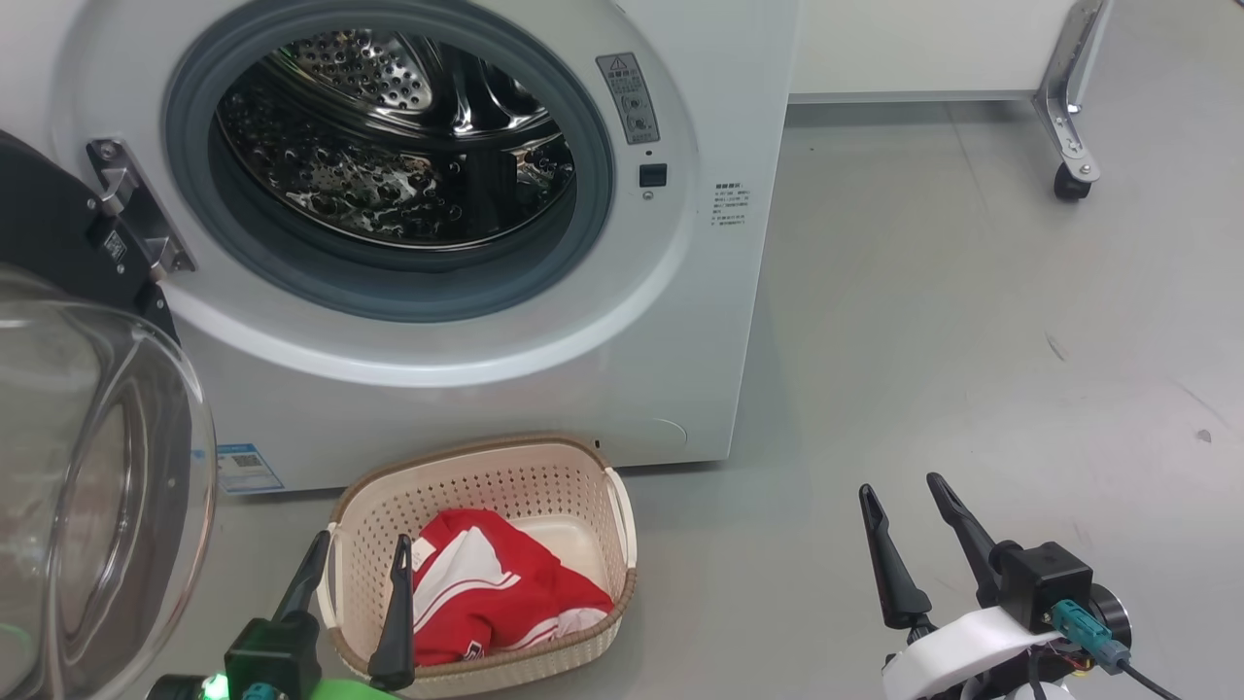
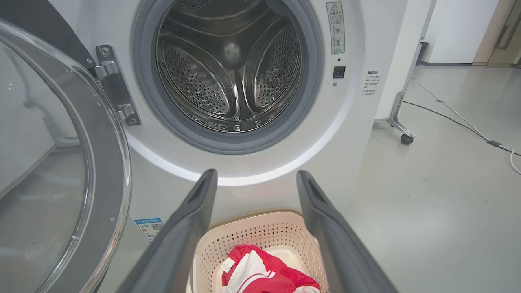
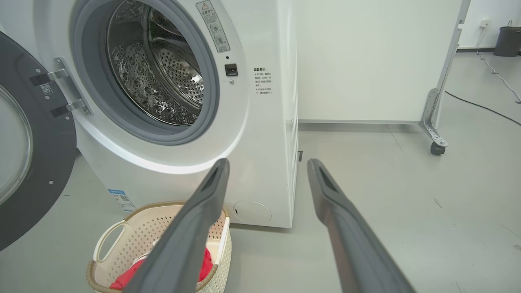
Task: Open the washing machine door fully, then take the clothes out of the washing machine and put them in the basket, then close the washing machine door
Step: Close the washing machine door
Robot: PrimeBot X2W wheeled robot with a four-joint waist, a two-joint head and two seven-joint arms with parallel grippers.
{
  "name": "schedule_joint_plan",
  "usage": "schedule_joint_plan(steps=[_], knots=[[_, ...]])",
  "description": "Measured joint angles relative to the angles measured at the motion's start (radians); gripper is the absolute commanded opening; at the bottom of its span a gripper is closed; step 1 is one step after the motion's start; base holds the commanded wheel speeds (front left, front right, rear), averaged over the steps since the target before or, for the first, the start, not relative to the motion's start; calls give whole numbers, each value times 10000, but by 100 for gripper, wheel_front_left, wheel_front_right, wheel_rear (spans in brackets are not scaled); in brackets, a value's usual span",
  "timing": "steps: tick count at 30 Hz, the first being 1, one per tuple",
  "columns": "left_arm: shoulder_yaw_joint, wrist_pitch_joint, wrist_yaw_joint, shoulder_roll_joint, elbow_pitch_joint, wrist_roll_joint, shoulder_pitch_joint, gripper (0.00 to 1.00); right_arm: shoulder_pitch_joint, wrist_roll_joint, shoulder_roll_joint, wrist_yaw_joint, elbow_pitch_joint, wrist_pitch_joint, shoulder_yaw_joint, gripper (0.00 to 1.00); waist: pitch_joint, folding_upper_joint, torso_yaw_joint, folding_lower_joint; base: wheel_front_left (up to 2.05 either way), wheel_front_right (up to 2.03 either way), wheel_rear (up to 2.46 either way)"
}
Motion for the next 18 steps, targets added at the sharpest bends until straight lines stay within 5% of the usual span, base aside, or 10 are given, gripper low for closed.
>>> schedule_joint_plan(steps=[18], knots=[[-56, 194, 0, 10, -380, -35, 158, 100, 0, 0, 10, -2, 0, 0, -10, 100, 32, 0, -7, 0, -89, 89, 0]])
